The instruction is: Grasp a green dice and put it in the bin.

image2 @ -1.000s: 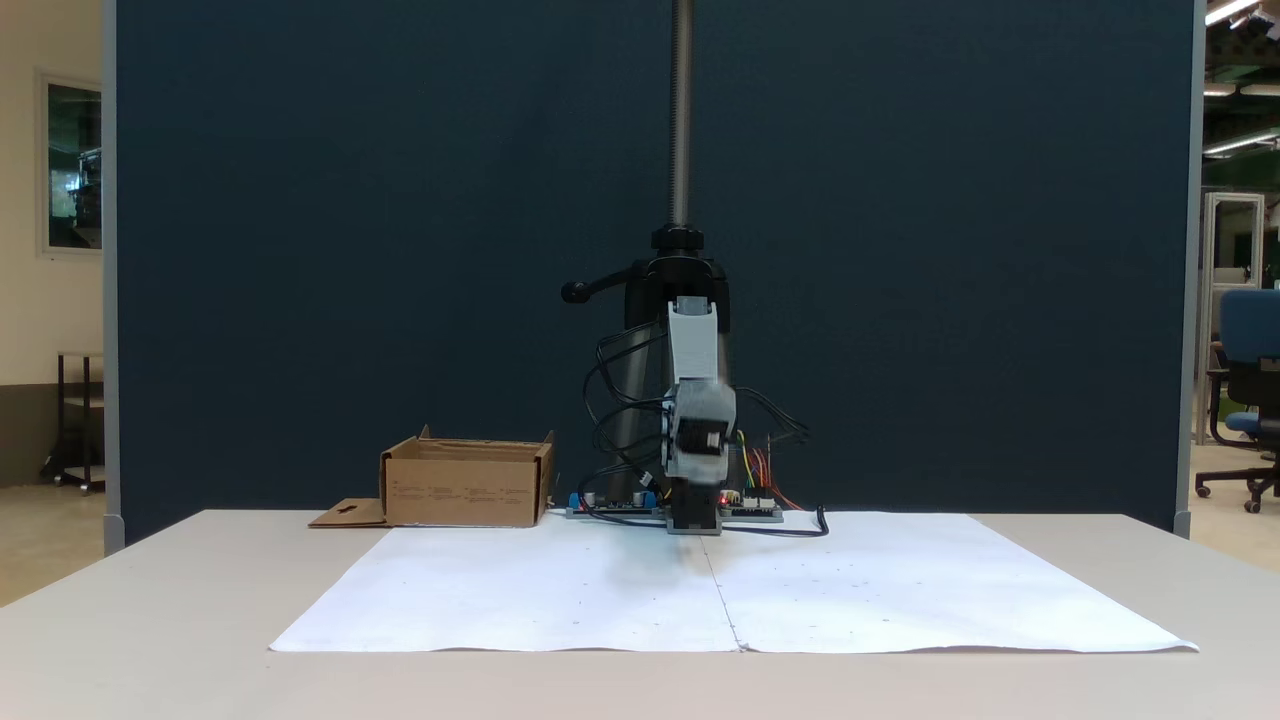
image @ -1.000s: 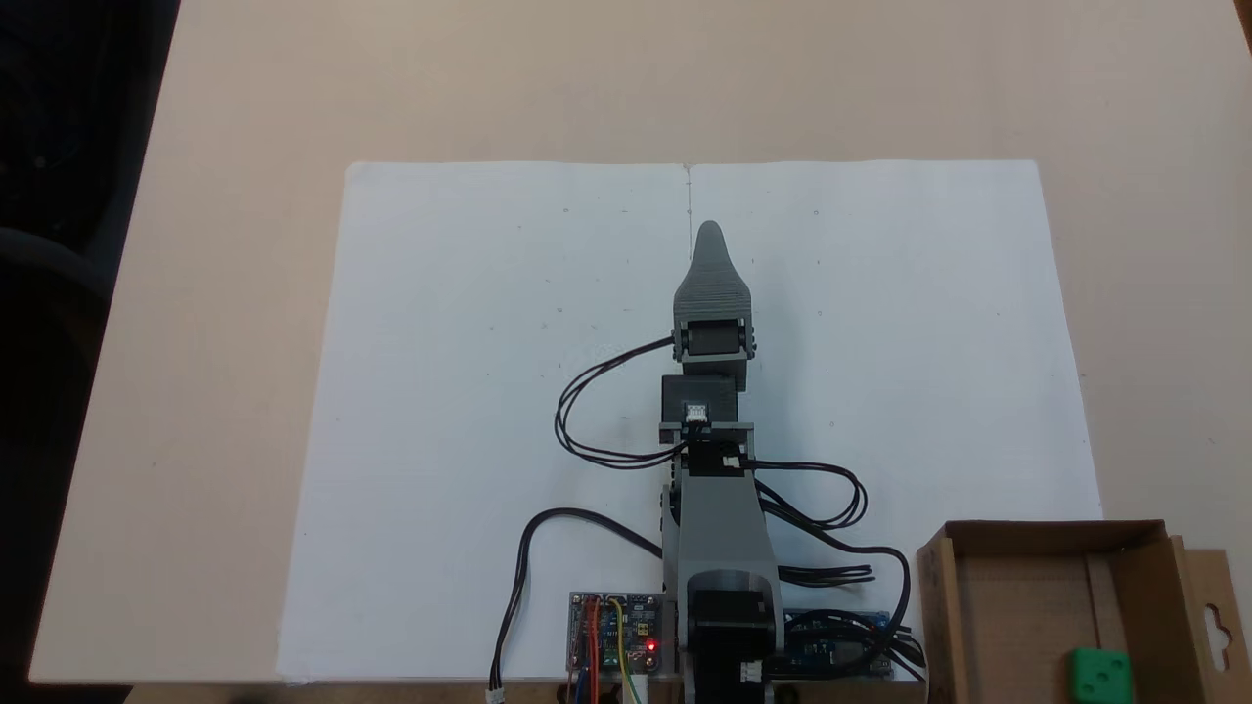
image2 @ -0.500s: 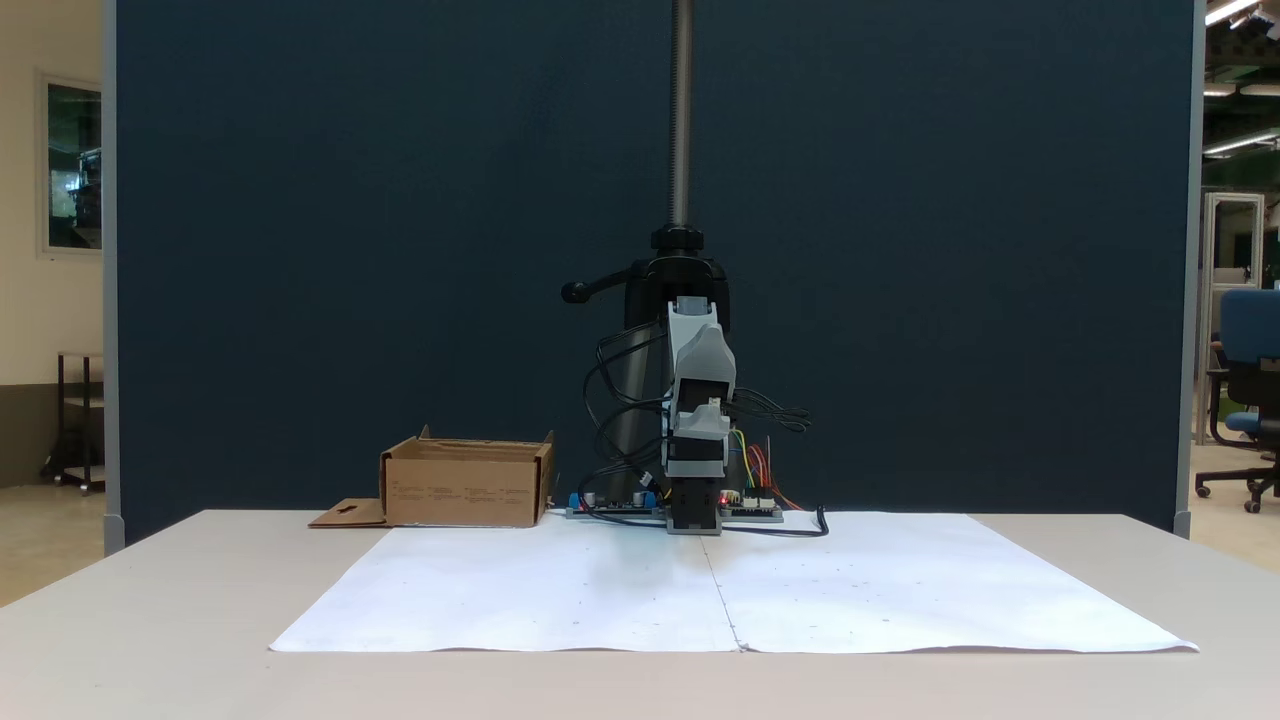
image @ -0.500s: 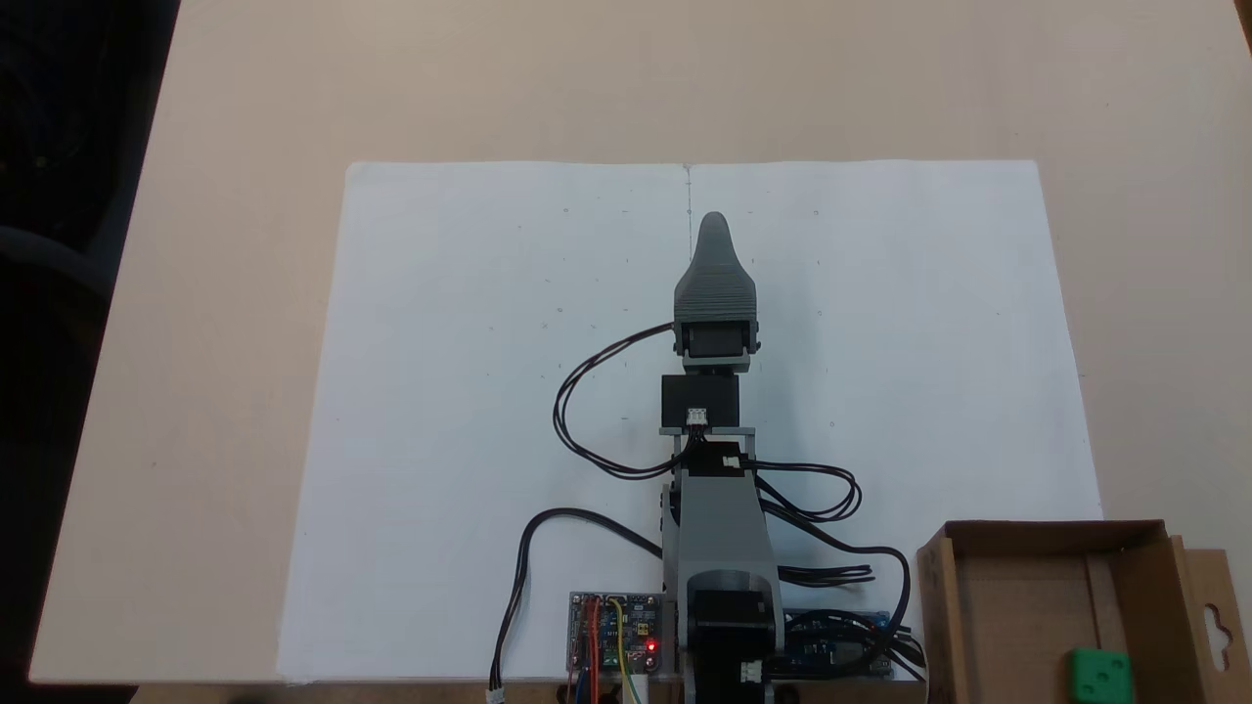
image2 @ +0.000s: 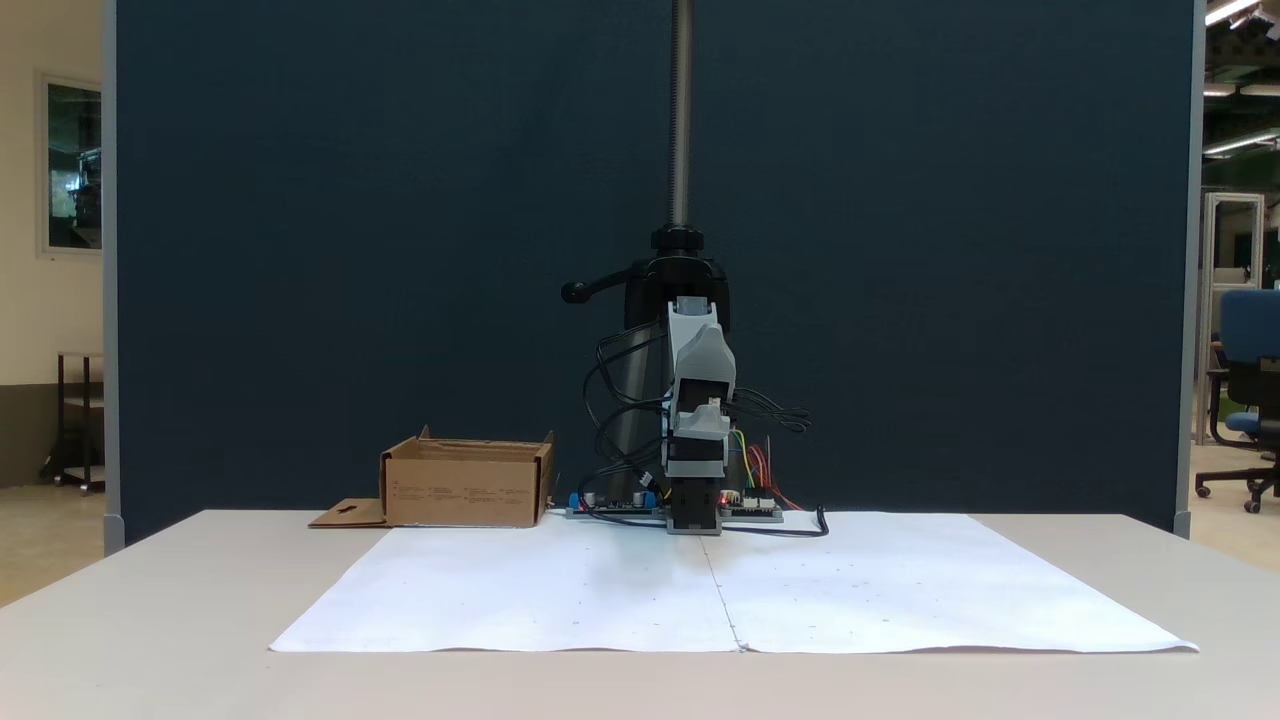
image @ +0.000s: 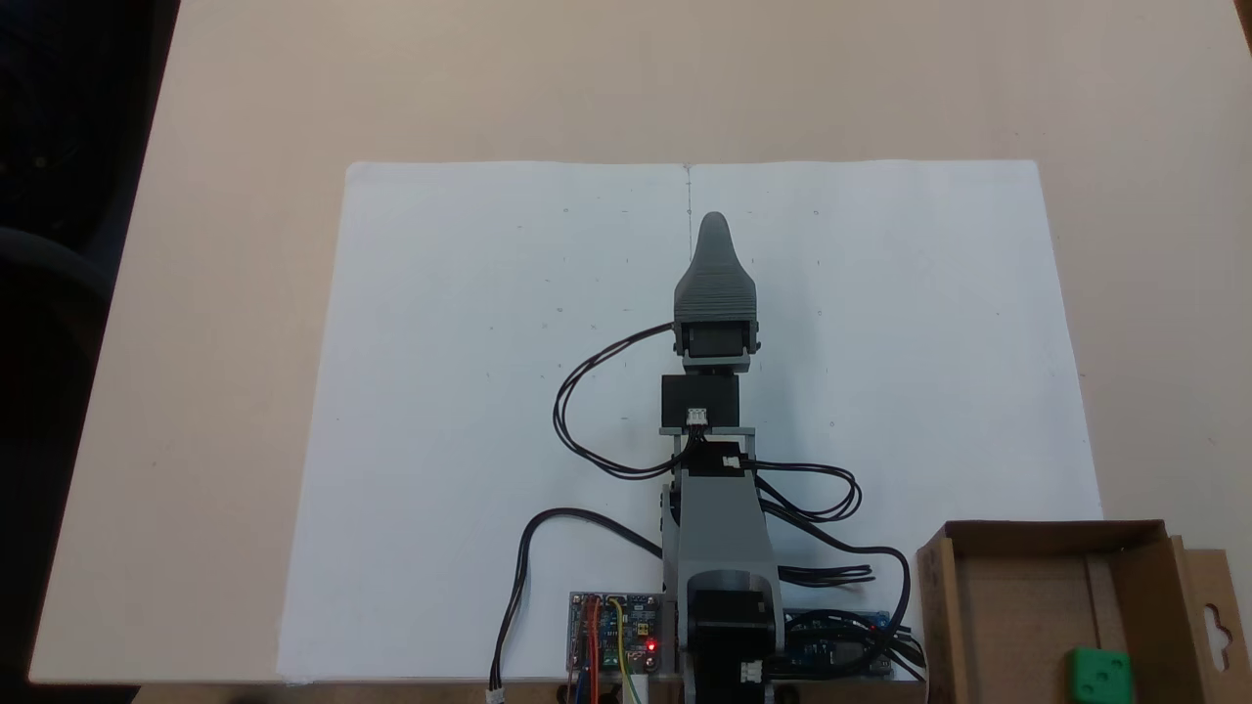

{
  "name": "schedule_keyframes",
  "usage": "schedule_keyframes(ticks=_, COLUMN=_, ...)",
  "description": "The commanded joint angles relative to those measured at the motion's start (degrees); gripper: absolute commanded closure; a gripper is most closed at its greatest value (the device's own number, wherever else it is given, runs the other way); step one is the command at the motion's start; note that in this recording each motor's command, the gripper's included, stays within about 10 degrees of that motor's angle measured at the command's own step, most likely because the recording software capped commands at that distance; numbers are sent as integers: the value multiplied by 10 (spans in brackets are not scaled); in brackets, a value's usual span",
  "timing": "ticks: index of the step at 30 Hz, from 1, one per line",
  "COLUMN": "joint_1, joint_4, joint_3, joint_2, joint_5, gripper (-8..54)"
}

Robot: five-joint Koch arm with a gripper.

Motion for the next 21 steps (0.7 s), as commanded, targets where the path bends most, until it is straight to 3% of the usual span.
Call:
schedule_keyframes(ticks=1, joint_1=4, joint_4=-45, joint_3=39, joint_2=62, joint_5=-4, gripper=9)
schedule_keyframes(ticks=21, joint_1=4, joint_4=-40, joint_3=39, joint_2=62, joint_5=-4, gripper=9)
